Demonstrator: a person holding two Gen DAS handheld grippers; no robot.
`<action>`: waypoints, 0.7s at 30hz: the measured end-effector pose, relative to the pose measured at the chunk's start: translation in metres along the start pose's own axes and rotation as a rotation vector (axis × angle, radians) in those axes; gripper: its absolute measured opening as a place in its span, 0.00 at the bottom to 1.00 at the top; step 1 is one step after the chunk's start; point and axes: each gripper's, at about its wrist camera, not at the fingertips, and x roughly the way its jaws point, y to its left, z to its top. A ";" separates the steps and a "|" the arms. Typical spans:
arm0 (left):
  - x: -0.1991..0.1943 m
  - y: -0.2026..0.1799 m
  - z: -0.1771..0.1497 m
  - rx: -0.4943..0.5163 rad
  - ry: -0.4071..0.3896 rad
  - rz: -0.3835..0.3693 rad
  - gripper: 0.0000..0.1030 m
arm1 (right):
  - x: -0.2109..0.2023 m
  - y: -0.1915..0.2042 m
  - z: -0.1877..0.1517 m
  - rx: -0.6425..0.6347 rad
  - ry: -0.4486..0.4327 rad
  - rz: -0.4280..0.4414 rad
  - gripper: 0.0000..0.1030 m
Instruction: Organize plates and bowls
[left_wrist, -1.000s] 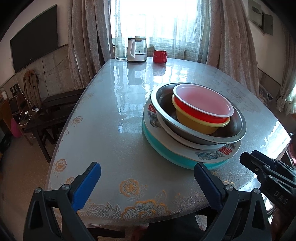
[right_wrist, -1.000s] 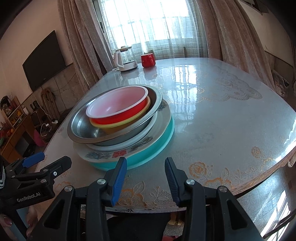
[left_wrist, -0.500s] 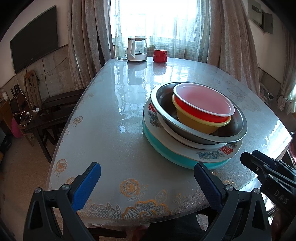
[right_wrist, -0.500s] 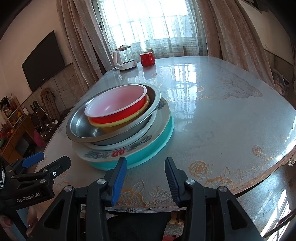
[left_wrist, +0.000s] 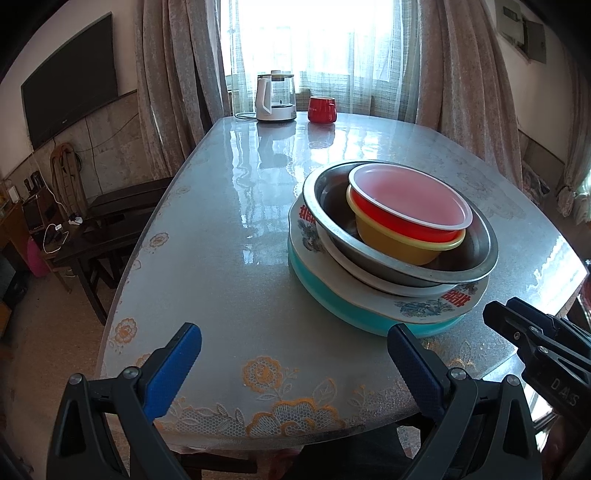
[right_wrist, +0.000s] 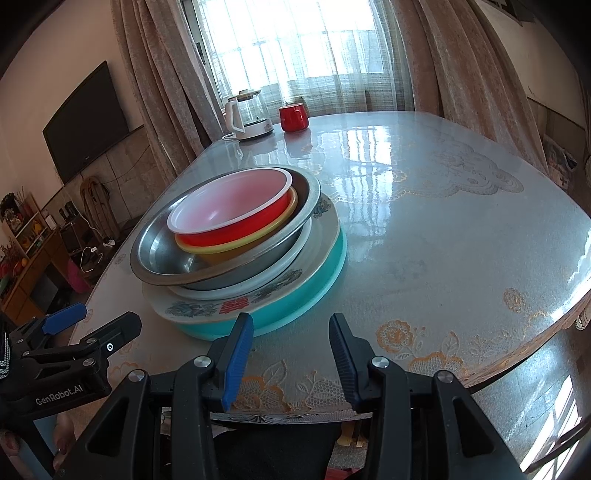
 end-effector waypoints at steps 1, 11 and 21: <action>0.000 0.000 0.000 -0.001 0.000 -0.001 0.98 | 0.000 0.000 0.000 0.001 -0.001 0.000 0.42; -0.003 -0.002 0.001 0.011 -0.022 0.016 0.98 | 0.001 0.000 0.000 0.005 0.005 -0.002 0.42; -0.001 -0.007 0.002 0.022 -0.007 0.007 0.98 | 0.003 -0.002 0.001 0.011 0.010 -0.002 0.42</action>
